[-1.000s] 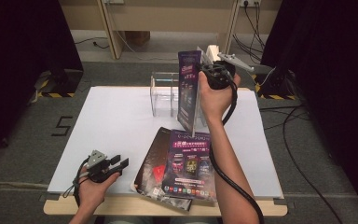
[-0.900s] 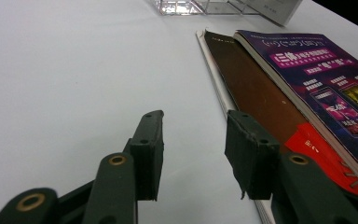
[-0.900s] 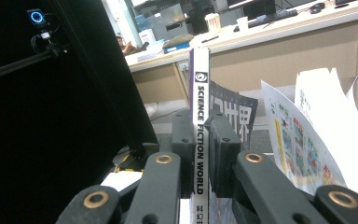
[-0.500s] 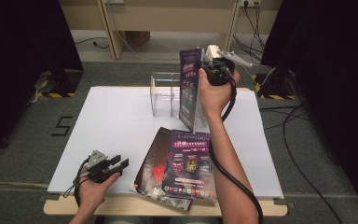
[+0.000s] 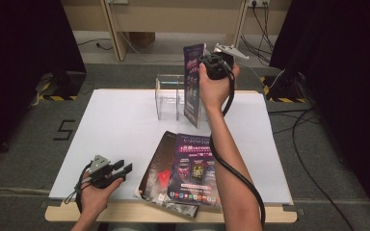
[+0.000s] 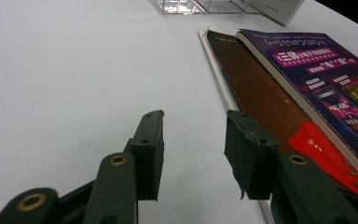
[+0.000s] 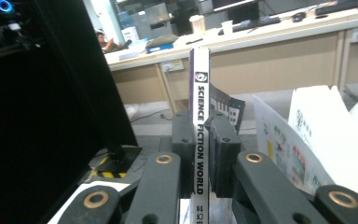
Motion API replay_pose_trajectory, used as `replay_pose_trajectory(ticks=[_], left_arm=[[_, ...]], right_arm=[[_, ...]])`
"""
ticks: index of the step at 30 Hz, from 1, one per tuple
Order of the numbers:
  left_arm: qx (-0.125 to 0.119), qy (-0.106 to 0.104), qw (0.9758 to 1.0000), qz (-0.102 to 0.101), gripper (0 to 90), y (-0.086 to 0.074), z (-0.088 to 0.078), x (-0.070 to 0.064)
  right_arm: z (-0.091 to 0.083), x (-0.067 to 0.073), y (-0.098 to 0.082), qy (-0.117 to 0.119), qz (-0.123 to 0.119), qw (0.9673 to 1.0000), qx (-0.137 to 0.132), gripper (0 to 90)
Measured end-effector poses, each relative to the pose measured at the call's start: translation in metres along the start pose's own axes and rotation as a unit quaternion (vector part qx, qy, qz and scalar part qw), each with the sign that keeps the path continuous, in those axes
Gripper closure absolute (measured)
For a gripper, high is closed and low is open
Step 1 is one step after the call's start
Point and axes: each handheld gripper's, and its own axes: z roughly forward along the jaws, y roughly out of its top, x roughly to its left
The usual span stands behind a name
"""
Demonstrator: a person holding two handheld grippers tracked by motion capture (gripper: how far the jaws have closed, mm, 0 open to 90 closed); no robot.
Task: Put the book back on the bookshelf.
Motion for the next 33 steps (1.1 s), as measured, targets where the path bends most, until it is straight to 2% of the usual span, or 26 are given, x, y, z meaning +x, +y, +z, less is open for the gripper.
replay_pose_trajectory(ticks=[6,10,16,20,26,33], left_arm=[[0.002,-0.001,1.0,0.0,56.8,-0.001,0.0,0.0],[0.003,-0.001,1.0,0.0,56.8,-0.001,0.0,0.0],[0.006,-0.003,1.0,0.001,56.8,-0.003,0.002,-0.001],[0.007,-0.004,1.0,0.0,56.8,-0.003,0.003,-0.001],[0.009,-0.004,1.0,-0.001,57.6,-0.004,0.003,-0.001],[0.008,-0.004,1.0,-0.002,57.4,-0.004,0.003,-0.002]], right_arm=[[0.01,-0.002,-0.002,-0.014,-0.006,0.9999,0.0,83.6],[0.017,-0.001,-0.011,-0.02,-0.013,0.9997,0.004,83.5],[0.022,0.0,-0.027,-0.03,-0.027,0.9991,0.012,83.5],[0.021,0.002,-0.028,-0.029,-0.031,0.9991,0.009,83.4],[0.007,0.003,-0.038,-0.033,-0.045,0.9985,0.002,83.3],[-0.024,0.002,-0.053,-0.022,-0.057,0.9982,0.002,83.2]])
